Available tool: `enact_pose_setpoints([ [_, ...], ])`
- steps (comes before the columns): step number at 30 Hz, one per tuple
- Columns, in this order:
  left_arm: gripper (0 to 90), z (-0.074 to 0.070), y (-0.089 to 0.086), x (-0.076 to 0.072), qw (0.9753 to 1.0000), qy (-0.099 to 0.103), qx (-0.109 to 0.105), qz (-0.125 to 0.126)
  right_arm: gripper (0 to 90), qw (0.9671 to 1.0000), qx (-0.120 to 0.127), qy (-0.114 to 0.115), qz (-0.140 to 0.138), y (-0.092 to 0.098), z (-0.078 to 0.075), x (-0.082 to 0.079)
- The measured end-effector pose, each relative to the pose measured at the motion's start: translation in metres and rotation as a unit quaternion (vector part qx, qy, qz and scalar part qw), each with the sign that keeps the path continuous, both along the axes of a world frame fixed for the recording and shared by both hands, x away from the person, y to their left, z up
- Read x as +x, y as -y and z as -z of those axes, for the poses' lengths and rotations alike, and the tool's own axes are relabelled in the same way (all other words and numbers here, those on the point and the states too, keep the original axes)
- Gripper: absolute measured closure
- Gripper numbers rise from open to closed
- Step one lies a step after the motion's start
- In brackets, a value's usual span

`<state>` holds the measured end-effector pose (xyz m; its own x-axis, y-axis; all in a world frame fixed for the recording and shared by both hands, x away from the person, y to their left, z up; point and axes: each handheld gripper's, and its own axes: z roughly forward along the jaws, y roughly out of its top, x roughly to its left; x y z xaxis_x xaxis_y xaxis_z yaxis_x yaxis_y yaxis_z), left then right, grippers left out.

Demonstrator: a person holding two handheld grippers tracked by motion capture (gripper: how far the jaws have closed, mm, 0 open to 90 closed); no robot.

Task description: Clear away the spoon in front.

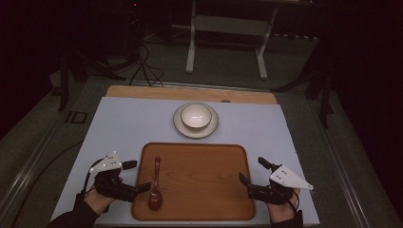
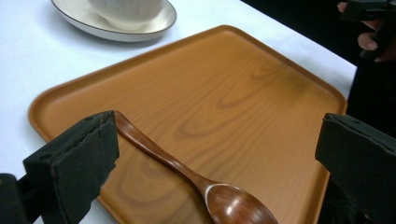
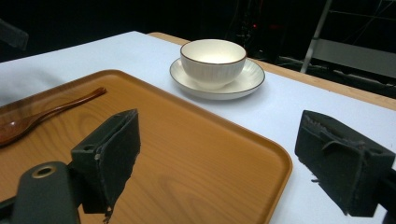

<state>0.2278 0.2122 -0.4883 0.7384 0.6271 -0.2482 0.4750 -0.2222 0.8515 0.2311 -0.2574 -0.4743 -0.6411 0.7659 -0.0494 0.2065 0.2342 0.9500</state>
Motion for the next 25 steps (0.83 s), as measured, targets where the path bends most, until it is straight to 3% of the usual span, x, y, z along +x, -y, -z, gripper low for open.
enact_pose_setpoints([
  [2,0.0,0.002,0.000,-0.003,1.0000,0.003,0.005,-0.001,14.1,1.0000,-0.001,0.000,-0.001,0.000,0.000,0.000],
  [9,0.0,0.008,-0.006,-0.009,0.9998,0.004,-0.012,-0.012,14.1,1.0000,-0.002,0.003,-0.001,0.002,0.000,-0.001],
  [13,0.0,0.010,-0.005,-0.011,0.9998,0.013,-0.009,-0.008,14.1,1.0000,-0.002,0.004,0.000,0.003,-0.001,-0.002],
  [18,0.0,0.014,-0.005,-0.011,0.9999,0.004,-0.013,-0.009,14.1,1.0000,-0.003,0.001,-0.002,0.003,0.000,-0.001],
  [25,0.0,0.014,-0.006,-0.011,0.9998,0.008,-0.016,-0.012,14.1,1.0000,-0.003,-0.002,-0.002,0.003,0.001,0.000],
])
